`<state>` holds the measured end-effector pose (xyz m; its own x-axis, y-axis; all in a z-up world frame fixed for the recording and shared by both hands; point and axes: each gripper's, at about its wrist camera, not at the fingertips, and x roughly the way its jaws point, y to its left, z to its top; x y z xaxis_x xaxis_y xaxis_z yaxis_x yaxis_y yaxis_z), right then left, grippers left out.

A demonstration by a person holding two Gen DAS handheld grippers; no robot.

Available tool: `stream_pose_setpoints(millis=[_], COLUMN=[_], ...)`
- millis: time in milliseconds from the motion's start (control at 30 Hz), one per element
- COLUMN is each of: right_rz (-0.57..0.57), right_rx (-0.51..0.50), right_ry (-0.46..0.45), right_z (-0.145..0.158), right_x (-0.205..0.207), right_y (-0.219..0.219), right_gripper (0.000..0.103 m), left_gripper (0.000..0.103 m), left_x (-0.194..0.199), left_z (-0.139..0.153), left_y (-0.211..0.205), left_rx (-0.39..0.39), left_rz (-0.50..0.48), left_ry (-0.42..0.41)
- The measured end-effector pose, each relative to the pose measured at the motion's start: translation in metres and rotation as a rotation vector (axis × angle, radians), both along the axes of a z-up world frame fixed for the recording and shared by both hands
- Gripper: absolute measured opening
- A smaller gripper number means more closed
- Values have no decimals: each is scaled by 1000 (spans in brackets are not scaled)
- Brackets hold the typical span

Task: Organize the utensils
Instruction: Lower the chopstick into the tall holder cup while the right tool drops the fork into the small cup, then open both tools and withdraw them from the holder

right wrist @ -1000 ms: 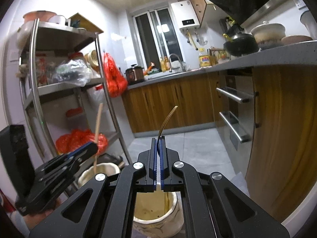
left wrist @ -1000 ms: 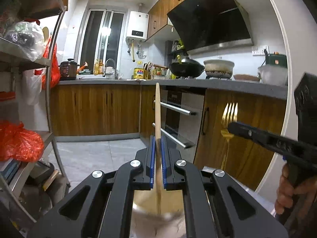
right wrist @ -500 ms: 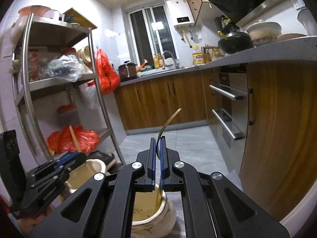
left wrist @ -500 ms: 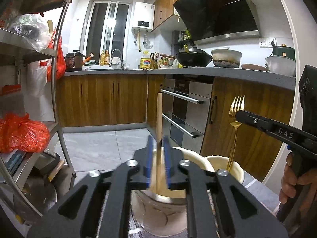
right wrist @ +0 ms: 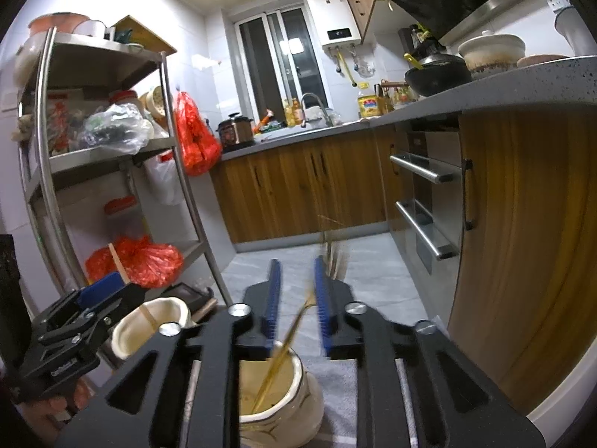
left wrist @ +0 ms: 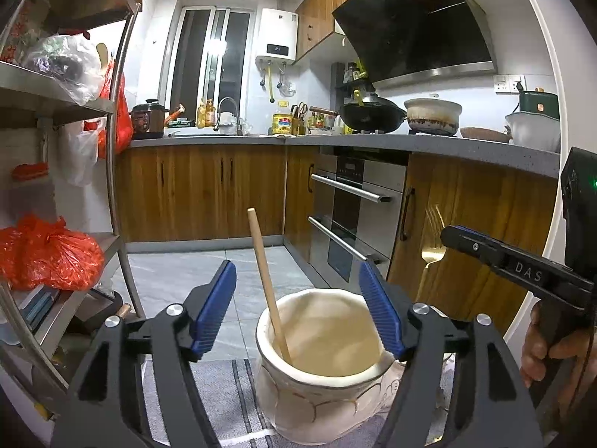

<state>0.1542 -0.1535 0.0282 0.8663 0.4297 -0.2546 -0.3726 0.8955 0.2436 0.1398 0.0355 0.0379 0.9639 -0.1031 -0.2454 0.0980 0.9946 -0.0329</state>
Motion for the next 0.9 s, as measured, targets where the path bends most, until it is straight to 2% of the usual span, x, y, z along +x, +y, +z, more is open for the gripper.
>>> stream_pose_setpoints(millis=[167,267,333,467,733,900], right_rz=[4,11,6,-7,-58,-49], right_rx=[5,17,24,25,-42,-60], right_ry=[-5,-19,-38,-67,-80,-61], right_z=[1,6,10,19,23,20], right_x=[-4,-11,-18,-30,-50,-59], right_y=[-2,-5,-7,-12,-15,-19], right_gripper=[48,79,91,98,98,98], left_gripper=[82,91,97,97,97,97], left_x=[-7,-14,-21,-35,-63,-79], left_z=[6,11,14,21,28,29], left_y=[0,0,0,-3,-6,-9], left_rx=[6,2,2,11,33,41], left_rz=[15,26,35,44,38,41], left_ry=[-10,-18,-30,-42,-36,-26])
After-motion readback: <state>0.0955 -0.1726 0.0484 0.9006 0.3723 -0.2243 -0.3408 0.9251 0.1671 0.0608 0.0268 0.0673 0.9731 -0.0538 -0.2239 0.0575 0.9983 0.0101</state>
